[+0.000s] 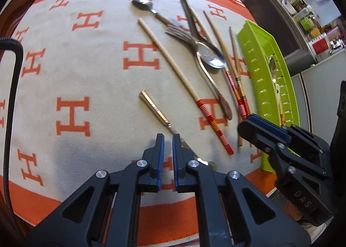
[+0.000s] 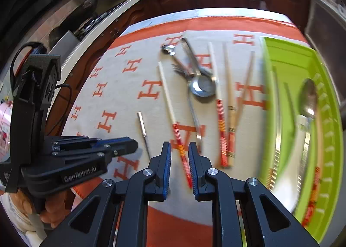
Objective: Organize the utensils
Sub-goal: 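Move both open tools back over the utensil pile, then close the right tool on a red-striped chopstick and lift it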
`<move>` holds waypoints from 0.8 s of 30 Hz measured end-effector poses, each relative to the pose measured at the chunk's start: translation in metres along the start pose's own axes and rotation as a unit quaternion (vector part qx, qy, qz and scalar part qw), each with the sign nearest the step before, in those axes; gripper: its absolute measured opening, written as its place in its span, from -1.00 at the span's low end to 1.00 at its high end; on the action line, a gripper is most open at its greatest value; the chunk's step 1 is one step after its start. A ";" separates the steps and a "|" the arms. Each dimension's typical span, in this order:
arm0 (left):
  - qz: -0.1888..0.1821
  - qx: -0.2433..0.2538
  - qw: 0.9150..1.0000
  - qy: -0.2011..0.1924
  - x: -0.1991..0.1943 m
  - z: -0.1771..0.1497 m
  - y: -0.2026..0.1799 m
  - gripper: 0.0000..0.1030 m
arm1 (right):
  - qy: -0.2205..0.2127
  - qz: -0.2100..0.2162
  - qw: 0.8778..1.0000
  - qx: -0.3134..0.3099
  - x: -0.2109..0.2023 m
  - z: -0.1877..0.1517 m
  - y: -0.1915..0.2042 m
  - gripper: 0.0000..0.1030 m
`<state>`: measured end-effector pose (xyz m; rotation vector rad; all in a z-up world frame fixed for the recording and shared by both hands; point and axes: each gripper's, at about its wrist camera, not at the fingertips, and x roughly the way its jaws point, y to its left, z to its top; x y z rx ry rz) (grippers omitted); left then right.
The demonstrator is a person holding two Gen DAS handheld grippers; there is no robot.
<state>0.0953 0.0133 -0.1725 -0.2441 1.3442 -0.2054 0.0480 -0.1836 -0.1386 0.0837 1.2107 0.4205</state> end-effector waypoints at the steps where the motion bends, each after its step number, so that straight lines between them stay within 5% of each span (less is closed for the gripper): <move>1: 0.000 -0.003 1.000 -0.001 0.001 -0.001 0.003 -0.91 | 0.005 0.000 1.000 -0.007 0.007 0.003 0.004 -0.68; 7: -0.004 -0.030 1.000 -0.006 0.000 -0.006 0.022 -0.57 | 0.029 -0.007 0.999 -0.033 0.042 0.019 0.011 -0.68; 17: 0.005 -0.035 0.999 -0.016 -0.002 -0.010 0.029 -0.54 | 0.032 -0.043 0.993 -0.108 0.078 0.034 0.027 -0.69; 24: 0.006 -0.031 0.999 -0.014 0.002 -0.008 0.020 -0.54 | 0.015 -0.049 0.991 -0.120 0.078 0.030 0.028 -0.90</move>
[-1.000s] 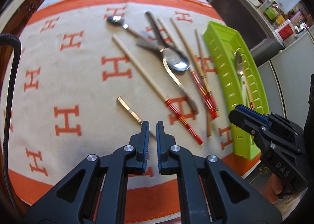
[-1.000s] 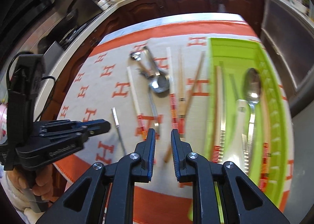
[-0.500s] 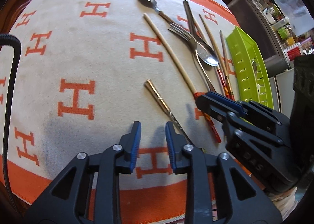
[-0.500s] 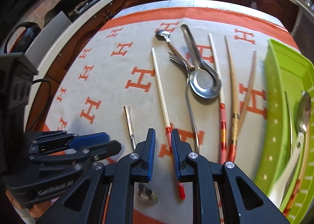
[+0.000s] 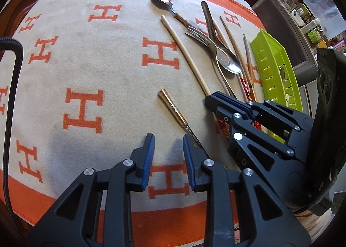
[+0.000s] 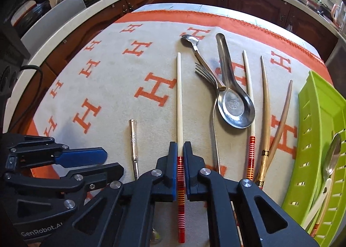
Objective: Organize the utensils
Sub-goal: 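Close the right tool on a red-striped chopstick and lift it, then carry the chopstick over the tray with the right tool while the left tool grasps a gold-handled teaspoon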
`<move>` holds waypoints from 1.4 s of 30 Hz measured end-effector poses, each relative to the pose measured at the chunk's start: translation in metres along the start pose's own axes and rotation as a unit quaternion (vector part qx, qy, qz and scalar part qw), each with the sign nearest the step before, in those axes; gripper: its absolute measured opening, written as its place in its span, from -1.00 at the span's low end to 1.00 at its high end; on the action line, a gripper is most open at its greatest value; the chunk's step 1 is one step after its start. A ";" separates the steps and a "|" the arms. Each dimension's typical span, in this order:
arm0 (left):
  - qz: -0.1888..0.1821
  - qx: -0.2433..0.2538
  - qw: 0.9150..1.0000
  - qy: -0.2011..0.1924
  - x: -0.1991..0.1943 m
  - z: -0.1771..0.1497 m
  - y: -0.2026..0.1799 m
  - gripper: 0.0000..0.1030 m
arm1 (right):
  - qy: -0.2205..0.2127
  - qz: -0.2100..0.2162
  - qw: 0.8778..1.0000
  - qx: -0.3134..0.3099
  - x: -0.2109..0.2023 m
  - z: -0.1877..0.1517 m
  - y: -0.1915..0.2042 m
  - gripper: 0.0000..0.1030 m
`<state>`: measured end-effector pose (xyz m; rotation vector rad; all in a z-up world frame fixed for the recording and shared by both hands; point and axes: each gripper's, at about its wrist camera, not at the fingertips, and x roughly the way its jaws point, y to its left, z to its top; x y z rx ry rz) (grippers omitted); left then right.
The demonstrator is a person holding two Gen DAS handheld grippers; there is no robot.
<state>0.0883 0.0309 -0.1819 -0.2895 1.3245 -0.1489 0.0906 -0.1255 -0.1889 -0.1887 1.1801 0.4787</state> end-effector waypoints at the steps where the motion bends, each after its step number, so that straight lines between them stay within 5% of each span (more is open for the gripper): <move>1: -0.001 0.000 1.000 0.000 0.001 0.000 -0.002 -0.54 | -0.001 0.005 1.000 0.004 -0.001 -0.001 -0.002 -0.90; 16: -0.071 -0.026 0.997 0.015 0.005 -0.001 -0.011 -0.54 | -0.106 0.061 0.985 0.121 -0.110 -0.042 -0.054 -0.90; 22: -0.045 -0.034 0.998 0.016 0.013 0.005 -0.021 -0.54 | -0.140 0.010 0.973 0.185 -0.146 -0.073 -0.102 -0.90; 29: 0.020 0.002 1.000 0.023 0.023 0.019 -0.053 -0.54 | -0.123 -0.045 0.961 0.242 -0.146 -0.104 -0.148 -0.90; 38: 0.059 0.076 0.995 -0.001 0.033 0.032 -0.091 -0.54 | -0.090 -0.063 0.955 0.276 -0.123 -0.123 -0.175 -0.89; 42: 0.067 0.088 0.994 -0.001 0.040 0.040 -0.104 -0.54 | -0.085 -0.054 0.948 0.303 -0.117 -0.124 -0.183 -0.70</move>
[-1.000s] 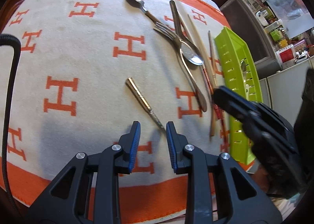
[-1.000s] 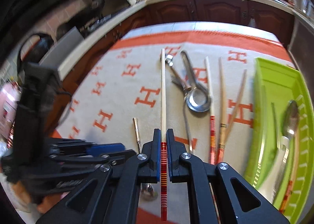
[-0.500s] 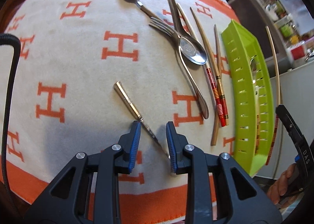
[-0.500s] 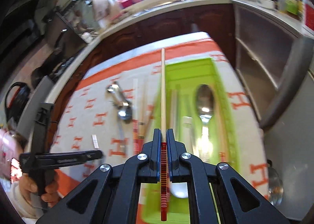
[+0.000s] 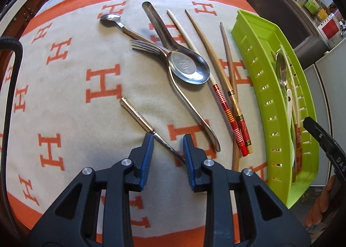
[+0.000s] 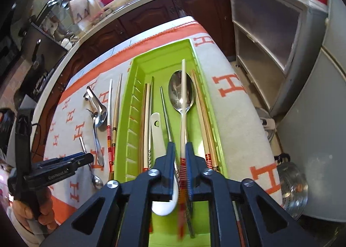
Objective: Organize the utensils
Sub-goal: 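Carry the chopstick over the tray with the right tool while the left tool grasps a gold-handled teaspoon, then open the right tool in the tray while the left tool lowers the teaspoon there and opens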
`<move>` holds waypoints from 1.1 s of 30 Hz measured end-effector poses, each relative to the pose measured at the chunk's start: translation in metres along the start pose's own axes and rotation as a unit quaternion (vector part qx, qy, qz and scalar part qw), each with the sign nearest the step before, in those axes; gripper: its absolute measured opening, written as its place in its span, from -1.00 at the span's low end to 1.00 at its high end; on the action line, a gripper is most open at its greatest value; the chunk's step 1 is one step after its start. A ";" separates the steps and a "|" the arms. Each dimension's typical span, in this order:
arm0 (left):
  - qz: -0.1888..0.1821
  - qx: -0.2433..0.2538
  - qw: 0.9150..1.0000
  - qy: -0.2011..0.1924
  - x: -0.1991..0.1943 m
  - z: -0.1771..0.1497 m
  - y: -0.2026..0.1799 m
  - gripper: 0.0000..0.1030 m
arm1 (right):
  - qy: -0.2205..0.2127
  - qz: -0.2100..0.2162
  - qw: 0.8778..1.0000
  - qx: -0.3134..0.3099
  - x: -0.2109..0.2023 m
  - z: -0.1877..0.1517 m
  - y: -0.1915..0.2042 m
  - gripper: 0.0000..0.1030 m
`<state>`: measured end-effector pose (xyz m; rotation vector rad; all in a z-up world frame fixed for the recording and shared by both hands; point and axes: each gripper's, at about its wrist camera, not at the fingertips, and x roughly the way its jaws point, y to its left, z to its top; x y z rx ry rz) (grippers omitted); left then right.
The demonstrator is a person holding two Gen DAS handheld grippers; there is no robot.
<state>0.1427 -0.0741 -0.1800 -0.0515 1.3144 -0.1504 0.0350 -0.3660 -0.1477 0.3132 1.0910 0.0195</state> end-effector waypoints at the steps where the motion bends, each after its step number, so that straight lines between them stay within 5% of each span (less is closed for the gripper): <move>1: 0.006 0.002 1.000 0.002 0.001 0.003 -0.003 -0.49 | -0.004 0.002 1.000 0.004 -0.002 -0.001 0.000 -0.67; 6: 0.048 0.027 0.998 -0.011 0.010 0.011 -0.025 -0.48 | -0.017 0.005 1.000 0.003 -0.010 -0.005 0.006 -0.64; 7: 0.048 0.032 0.998 -0.016 0.008 0.007 -0.025 -0.65 | -0.018 0.006 1.000 0.004 -0.011 -0.006 0.006 -0.64; 12: 0.007 0.066 0.997 -0.034 0.005 0.000 -0.035 -0.96 | -0.019 0.008 1.000 0.014 -0.018 -0.013 0.004 -0.64; 17: -0.055 0.019 0.998 -0.023 -0.003 -0.009 -0.005 -0.96 | -0.019 0.013 0.999 0.031 -0.020 -0.020 -0.005 -0.64; 33: -0.118 0.025 0.993 -0.017 -0.058 -0.019 -0.007 -0.96 | -0.020 0.027 0.999 0.031 -0.026 -0.024 -0.002 -0.64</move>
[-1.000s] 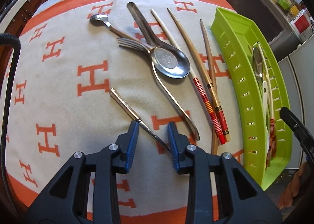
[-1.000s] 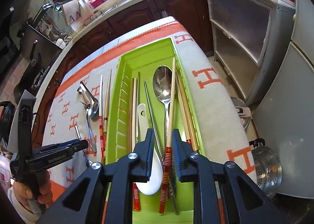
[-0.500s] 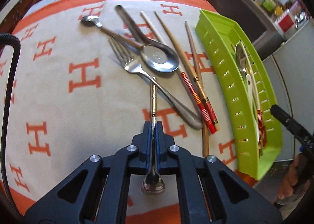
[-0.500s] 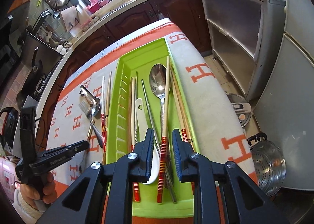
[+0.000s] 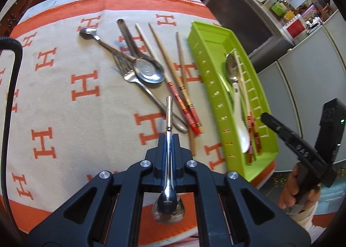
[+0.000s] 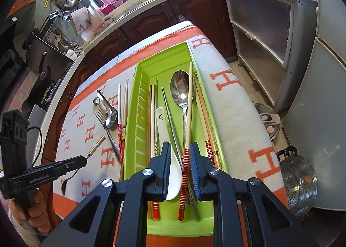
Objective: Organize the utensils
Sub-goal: 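Open the right tool in the tray while the left tool lowers the teaspoon there and opens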
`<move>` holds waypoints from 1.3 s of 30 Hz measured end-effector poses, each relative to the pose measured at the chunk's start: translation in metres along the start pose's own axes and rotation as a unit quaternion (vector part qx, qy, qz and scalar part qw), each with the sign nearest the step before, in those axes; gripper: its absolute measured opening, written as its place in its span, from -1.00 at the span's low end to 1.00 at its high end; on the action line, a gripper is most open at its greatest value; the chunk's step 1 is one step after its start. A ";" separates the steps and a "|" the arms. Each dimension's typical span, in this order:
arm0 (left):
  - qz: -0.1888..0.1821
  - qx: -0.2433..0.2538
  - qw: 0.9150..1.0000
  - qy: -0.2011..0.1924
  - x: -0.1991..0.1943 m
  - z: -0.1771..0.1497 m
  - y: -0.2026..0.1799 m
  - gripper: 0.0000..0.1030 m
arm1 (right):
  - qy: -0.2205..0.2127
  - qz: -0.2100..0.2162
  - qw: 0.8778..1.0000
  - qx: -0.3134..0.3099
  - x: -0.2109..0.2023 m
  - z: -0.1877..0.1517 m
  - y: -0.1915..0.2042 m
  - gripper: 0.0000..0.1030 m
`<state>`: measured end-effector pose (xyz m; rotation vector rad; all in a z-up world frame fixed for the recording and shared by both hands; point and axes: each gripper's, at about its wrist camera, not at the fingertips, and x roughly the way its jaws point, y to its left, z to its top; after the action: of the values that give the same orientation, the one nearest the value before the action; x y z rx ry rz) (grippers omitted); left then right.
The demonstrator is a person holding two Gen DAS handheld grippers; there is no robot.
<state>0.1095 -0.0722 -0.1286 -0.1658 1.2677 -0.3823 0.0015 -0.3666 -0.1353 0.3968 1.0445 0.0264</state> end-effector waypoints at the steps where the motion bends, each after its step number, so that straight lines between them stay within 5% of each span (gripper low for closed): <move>1: -0.004 0.000 1.000 0.000 -0.002 0.002 -0.002 -0.96 | 0.000 0.001 1.000 0.001 -0.001 0.000 0.000 -0.64; 11: -0.029 0.023 0.999 -0.028 -0.006 0.039 -0.068 -0.96 | -0.023 0.000 1.000 0.003 -0.023 0.004 -0.002 -0.64; 23: 0.015 0.045 0.999 0.010 0.080 0.042 -0.121 -0.96 | -0.040 0.000 0.999 0.020 -0.056 -0.001 -0.018 -0.64; 35: 0.031 0.101 0.994 -0.014 0.017 0.014 -0.106 -0.87 | -0.033 0.013 0.999 0.017 -0.059 0.001 -0.006 -0.64; 39: 0.048 0.092 0.994 -0.033 -0.006 0.004 -0.082 -0.46 | -0.030 0.019 0.999 0.007 -0.057 0.002 0.003 -0.61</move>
<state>0.0958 -0.1462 -0.0950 0.0389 1.1637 -0.4048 -0.0254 -0.3760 -0.0856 0.4278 0.9784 0.0405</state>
